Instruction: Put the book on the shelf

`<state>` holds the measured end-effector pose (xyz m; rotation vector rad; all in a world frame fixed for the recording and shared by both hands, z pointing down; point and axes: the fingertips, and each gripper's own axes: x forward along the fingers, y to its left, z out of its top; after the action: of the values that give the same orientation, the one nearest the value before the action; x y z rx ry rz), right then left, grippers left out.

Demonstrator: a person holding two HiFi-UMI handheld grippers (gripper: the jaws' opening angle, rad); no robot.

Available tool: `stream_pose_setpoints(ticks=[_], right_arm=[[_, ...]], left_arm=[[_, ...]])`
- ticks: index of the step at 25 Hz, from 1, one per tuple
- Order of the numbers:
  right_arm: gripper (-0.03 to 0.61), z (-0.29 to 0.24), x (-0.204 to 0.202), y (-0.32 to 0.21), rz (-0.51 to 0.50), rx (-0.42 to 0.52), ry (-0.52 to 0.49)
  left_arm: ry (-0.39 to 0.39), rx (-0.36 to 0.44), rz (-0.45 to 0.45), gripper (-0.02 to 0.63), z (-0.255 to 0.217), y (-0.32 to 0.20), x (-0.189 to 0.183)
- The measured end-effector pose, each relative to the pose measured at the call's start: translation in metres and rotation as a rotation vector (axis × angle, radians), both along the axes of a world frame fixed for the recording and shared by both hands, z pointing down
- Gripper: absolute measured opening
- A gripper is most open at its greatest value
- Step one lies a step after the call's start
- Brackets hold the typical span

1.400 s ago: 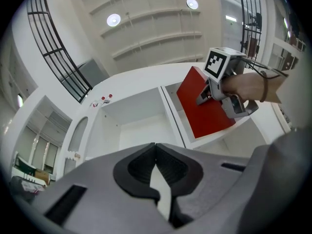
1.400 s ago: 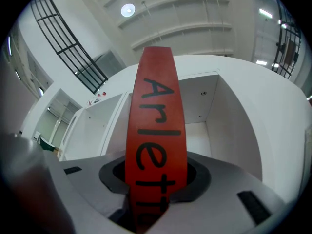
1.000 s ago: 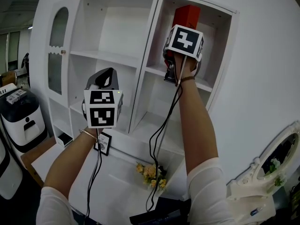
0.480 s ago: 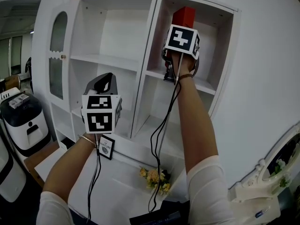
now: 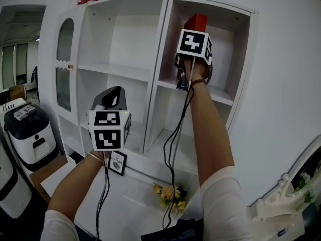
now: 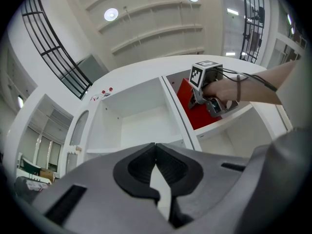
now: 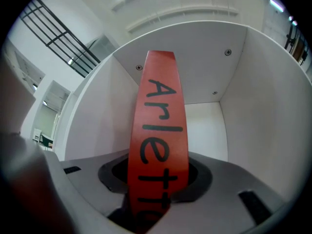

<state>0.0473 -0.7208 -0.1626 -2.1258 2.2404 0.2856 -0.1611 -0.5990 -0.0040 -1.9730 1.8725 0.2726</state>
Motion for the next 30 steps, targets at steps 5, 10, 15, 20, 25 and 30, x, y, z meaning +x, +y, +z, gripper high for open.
stream_pose_setpoints(ticks=[5, 10, 15, 20, 25, 30], right_arm=[[0.193, 0.001, 0.001, -0.003, 0.020, 0.023, 0.024], [0.233, 0.007, -0.001, -0.005, -0.016, 0.015, 0.031], [0.255, 0.010, -0.006, 0.001, -0.064, 0.011, -0.002], [0.263, 0.004, -0.002, 0.011, -0.061, 0.037, -0.011], [0.276, 0.001, 0.004, 0.021, -0.070, 0.043, -0.027], [0.285, 0.006, 0.005, 0.035, -0.092, 0.046, -0.074]], left_arm=[[-0.001, -0.015, -0.016, 0.008, 0.005, 0.003, -0.005], [0.009, -0.023, -0.026, 0.008, 0.011, 0.003, -0.013], [0.018, -0.039, -0.018, 0.008, 0.020, 0.003, -0.011], [0.010, -0.039, -0.002, 0.008, 0.021, 0.009, -0.004], [0.012, -0.048, 0.004, 0.008, 0.024, 0.015, -0.004], [-0.011, -0.057, 0.003, 0.008, 0.032, 0.023, -0.004]])
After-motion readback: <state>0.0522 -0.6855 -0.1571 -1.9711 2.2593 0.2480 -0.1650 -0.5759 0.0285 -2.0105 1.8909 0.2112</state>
